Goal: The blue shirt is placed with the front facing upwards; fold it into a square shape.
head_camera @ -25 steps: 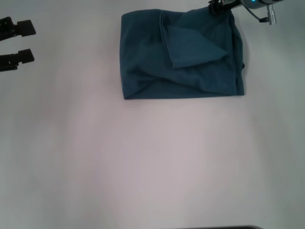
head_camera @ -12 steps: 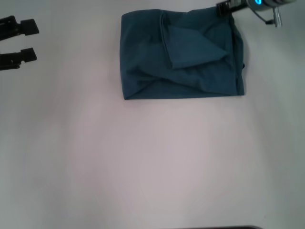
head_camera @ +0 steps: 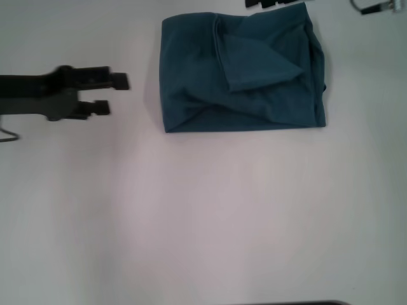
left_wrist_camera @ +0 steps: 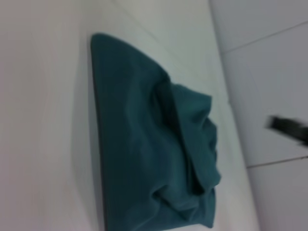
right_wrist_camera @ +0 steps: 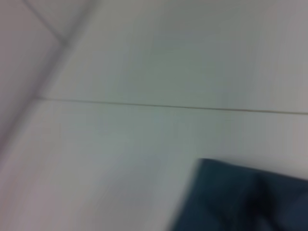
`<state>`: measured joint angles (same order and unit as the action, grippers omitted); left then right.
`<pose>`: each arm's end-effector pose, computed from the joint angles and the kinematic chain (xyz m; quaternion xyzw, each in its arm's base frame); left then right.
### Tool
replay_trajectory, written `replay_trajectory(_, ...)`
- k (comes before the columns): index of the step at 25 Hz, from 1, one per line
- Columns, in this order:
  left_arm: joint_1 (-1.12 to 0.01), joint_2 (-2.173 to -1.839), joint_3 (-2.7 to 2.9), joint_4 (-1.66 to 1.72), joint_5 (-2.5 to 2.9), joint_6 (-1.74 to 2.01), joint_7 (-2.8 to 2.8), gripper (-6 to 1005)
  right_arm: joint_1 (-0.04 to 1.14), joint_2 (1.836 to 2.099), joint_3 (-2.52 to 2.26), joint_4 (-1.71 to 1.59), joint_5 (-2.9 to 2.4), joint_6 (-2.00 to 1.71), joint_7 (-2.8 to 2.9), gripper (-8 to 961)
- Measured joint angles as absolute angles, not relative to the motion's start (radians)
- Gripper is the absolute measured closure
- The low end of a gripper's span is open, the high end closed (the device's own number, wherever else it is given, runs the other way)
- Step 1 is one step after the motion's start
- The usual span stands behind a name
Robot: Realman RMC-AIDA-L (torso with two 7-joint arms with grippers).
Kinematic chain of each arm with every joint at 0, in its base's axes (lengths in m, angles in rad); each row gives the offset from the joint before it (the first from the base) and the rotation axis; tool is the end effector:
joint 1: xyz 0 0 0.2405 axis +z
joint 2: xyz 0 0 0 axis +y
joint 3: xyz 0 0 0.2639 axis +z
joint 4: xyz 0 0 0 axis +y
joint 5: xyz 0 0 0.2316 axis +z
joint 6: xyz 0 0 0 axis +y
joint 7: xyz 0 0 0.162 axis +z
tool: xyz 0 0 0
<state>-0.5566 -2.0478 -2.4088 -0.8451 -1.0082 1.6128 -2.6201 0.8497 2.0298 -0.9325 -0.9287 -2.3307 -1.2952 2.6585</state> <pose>-0.2638 0.3713 0.0130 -0.7226 -0.6642 -0.1903 0.0203 0.1606 0.4750 0.0145 -0.8325 0.5095 0.1086 0.1886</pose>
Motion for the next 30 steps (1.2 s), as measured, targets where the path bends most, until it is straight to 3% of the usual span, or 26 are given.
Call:
replay_trajectory(5,-0.615,-2.066,-2.383,-0.803,-0.955,1.549,-2.656,99,0.809,1.962,-0.845,-0.922,-2.093,-1.472,2.614,494)
replay_trajectory(10,-0.675,-2.082,-2.383,-0.700,-0.964,1.436,-2.634,100,0.774,1.918,-0.753,-0.897,-1.946,-1.586,2.560,467)
replay_trajectory(16,-0.679,-2.085,-2.376,-0.693,-0.959,1.403,-2.644,92,0.763,1.898,-0.716,-0.877,-1.930,-1.599,2.567,434)
replay_trajectory(27,-0.708,-2.094,-2.289,-0.598,-0.957,1.175,-2.708,87,0.776,1.875,-0.712,-0.844,-1.931,-1.599,2.572,38)
replay_trajectory(30,-0.715,-2.105,-2.288,-0.587,-0.956,1.161,-2.702,88,0.776,1.874,-0.712,-0.844,-1.931,-1.599,2.572,38)
